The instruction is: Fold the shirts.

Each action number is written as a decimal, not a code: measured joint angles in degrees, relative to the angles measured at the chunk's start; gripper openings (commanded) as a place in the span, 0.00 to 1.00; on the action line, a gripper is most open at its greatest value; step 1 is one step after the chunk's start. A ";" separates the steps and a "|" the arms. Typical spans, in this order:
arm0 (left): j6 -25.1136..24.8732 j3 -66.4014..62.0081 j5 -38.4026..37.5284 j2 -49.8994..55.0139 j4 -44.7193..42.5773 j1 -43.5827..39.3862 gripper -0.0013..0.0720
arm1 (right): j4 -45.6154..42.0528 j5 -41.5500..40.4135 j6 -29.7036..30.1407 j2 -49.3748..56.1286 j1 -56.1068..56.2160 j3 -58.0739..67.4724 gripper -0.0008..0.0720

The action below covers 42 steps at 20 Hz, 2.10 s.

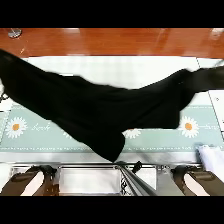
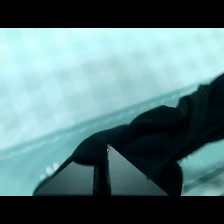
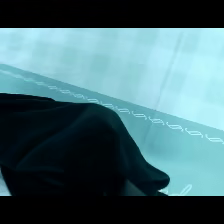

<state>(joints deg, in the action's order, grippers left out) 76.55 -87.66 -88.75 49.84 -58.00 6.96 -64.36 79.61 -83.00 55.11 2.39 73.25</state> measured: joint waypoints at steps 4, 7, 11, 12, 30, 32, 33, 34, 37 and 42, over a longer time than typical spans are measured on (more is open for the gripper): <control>-1.60 10.93 2.69 6.29 -2.34 0.02 0.05 | -5.35 -14.47 -2.47 12.37 5.97 -4.87 0.06; -2.03 15.58 5.42 12.74 -2.62 0.02 0.05 | -6.62 -21.64 -3.45 21.68 7.50 -6.05 0.06; -2.23 17.88 9.33 21.22 0.44 0.00 0.05 | -9.11 -26.71 -3.72 27.71 8.11 -6.47 0.26; -2.27 18.08 10.38 23.04 1.55 -0.04 0.05 | -9.99 -27.65 -3.87 28.30 8.20 -6.45 0.41; 5.64 25.31 6.10 21.92 -6.56 1.09 0.94 | -20.72 -11.98 -0.22 16.68 -18.95 -7.96 0.74; 6.10 31.50 6.43 19.19 -7.65 1.09 0.94 | -15.43 -12.09 2.08 16.06 -22.49 -12.13 0.74; 6.34 34.84 6.99 17.59 -8.00 1.09 0.94 | -12.76 -12.35 3.19 15.76 -23.65 -13.84 0.74; 6.40 37.81 7.96 16.13 -8.09 1.09 0.94 | -10.67 -12.46 4.17 15.67 -24.35 -15.19 0.74; 6.47 46.53 9.94 12.35 -6.32 0.87 0.94 | -7.17 -12.92 5.95 15.41 -25.29 -17.25 0.74; 5.88 57.64 18.45 10.45 2.43 -3.08 0.91 | -3.21 -13.75 7.08 15.30 -25.68 -18.27 0.74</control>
<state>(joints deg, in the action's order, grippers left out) 82.43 -30.02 -70.30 60.29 -55.57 3.88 -67.57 65.87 -75.92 70.41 -23.29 54.98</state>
